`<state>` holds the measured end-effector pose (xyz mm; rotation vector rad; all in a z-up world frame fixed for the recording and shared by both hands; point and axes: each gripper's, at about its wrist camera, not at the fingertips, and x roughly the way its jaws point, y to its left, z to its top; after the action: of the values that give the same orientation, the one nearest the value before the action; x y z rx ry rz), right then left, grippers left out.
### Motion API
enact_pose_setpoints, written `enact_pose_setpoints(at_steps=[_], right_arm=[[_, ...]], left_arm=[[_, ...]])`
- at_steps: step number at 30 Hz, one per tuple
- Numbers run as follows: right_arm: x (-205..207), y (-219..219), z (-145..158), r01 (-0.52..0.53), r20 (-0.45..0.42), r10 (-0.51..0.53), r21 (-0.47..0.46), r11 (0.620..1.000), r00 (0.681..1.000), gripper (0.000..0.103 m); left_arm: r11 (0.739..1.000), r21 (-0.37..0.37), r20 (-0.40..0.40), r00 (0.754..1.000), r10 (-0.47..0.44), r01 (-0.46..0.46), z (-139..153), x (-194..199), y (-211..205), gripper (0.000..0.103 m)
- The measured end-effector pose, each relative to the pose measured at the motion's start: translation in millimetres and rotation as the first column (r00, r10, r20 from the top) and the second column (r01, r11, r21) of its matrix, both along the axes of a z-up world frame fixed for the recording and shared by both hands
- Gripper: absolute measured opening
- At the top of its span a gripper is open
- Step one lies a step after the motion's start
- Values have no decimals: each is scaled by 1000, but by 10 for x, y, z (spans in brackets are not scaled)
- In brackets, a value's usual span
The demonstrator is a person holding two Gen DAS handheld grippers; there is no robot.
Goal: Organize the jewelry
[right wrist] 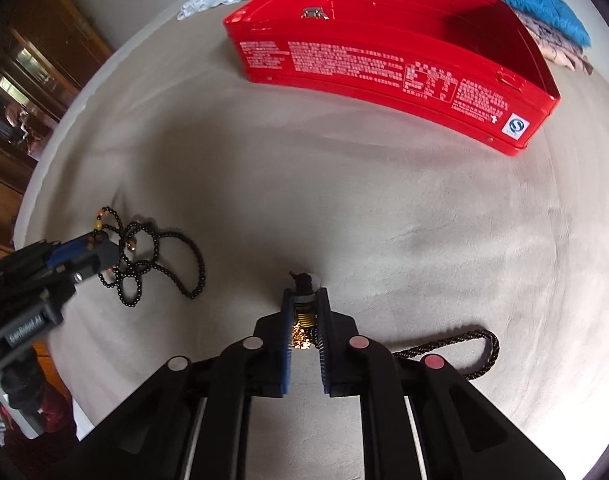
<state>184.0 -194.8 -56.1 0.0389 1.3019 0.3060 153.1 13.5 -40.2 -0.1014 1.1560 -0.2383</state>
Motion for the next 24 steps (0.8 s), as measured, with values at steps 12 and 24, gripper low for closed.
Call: enact_pose_setpoints(at_steps=[12, 24], right_arm=[[-38, -153, -15, 0, -3, 0, 53, 999, 1000, 11], [-75, -273, 12, -8, -3, 8, 66, 998, 1000, 11]], left_arm=[[998, 59, -27, 999, -28, 29, -116, 155, -352, 73], [991, 137, -7, 1000, -2, 3, -137, 193, -249, 11]])
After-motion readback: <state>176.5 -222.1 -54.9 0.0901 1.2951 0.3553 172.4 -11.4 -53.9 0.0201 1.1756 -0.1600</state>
